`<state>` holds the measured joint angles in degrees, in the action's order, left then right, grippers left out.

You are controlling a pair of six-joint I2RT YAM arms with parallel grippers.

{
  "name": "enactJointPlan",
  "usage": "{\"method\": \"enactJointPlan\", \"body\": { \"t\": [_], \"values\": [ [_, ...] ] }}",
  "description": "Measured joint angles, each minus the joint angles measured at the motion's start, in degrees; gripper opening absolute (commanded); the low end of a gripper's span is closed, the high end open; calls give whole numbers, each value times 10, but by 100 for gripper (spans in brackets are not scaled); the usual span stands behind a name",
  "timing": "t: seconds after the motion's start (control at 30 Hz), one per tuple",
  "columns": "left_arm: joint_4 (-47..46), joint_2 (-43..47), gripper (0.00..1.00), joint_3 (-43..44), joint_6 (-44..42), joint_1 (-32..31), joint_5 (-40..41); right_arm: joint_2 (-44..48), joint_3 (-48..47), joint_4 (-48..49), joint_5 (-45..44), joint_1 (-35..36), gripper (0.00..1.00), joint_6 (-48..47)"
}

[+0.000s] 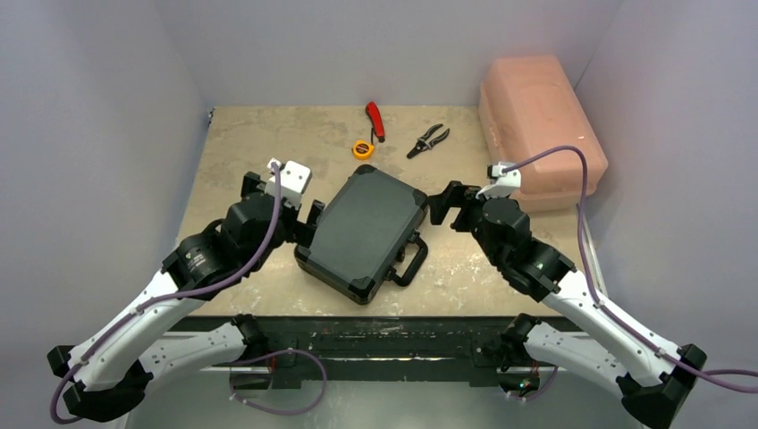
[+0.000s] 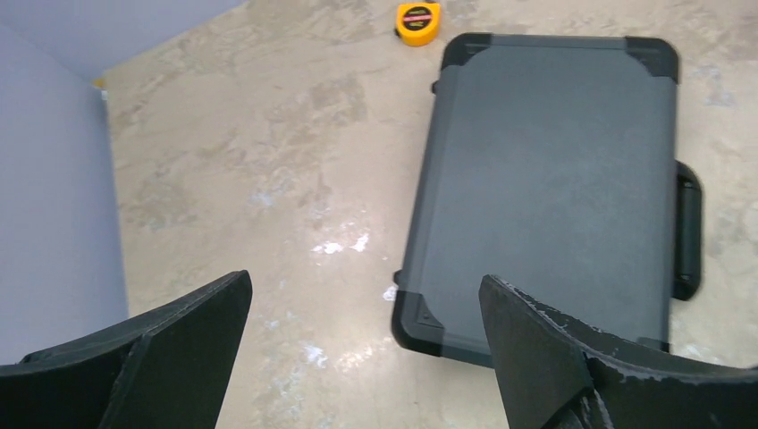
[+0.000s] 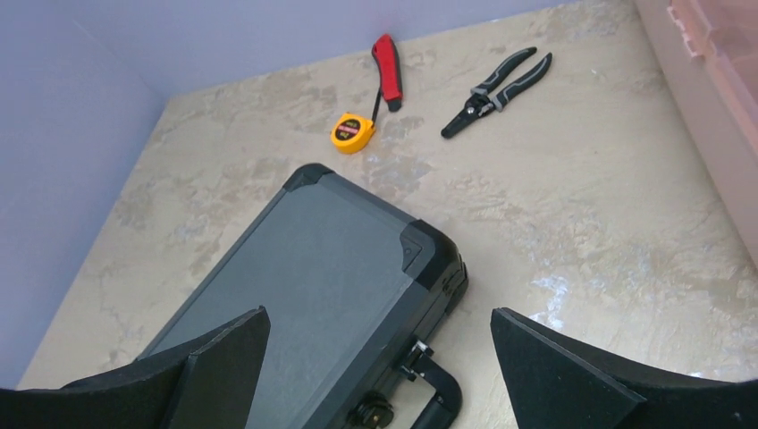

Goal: Pack up texas hold em set

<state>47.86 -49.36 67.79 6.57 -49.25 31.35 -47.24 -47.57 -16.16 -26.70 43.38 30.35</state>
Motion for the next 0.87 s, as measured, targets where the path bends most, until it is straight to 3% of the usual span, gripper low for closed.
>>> {"method": "enactJointPlan", "body": {
  "t": [0.23, 0.87],
  "values": [
    [-59, 37, 100, -87, -32, 5, 38, -8, 0, 32, -22, 0, 99, 0],
    [-66, 39, 99, -93, -32, 5, 33, -49, 0, 115, -3, 0, 99, -49]
  ]
}}
